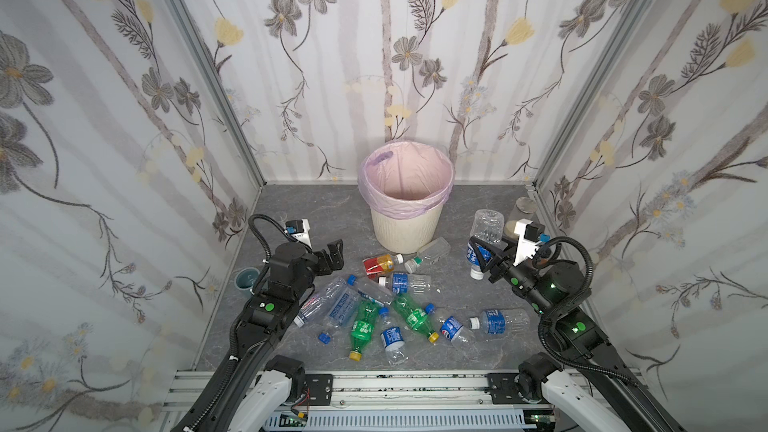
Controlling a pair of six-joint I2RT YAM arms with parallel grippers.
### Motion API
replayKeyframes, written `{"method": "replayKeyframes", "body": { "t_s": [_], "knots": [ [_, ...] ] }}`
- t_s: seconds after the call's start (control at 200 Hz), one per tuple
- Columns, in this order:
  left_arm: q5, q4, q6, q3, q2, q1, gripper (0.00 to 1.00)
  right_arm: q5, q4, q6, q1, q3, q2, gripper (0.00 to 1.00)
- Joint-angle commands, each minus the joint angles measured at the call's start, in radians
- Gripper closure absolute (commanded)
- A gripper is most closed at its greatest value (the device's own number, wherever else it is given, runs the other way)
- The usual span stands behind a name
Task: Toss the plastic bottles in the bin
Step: 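Lift the blue-labelled bottle over the bin and release it with the right gripper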
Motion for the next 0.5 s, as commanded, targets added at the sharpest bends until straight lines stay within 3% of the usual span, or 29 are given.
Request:
{"method": "replayKeyframes", "body": {
  "t_s": [0.0, 0.09, 0.145, 0.235, 0.325, 0.495],
  "knots": [
    [0.048, 0.015, 0.014, 0.01, 0.0, 0.001, 0.0, -0.038, 0.088, -0.042, 0.002, 0.202, 0.178, 0.48],
    [0.046, 0.013, 0.029, 0.027, -0.009, 0.002, 0.0, -0.077, 0.059, -0.023, 0.005, 0.468, 0.445, 0.48],
    [0.052, 0.0, 0.047, 0.047, -0.014, 0.005, 0.0, -0.112, -0.055, -0.011, 0.004, 0.676, 0.626, 0.2],
    [0.044, -0.063, 0.078, 0.103, 0.006, 0.007, 0.0, -0.131, -0.268, -0.023, 0.01, 0.96, 0.867, 0.1],
    [0.008, -0.125, 0.103, 0.151, 0.028, 0.008, 0.0, -0.134, -0.219, -0.01, 0.012, 0.931, 0.88, 0.08],
    [0.0, -0.153, 0.146, 0.17, 0.007, 0.008, 0.0, -0.106, -0.113, -0.019, 0.004, 0.727, 0.729, 0.06]
  ]
}}
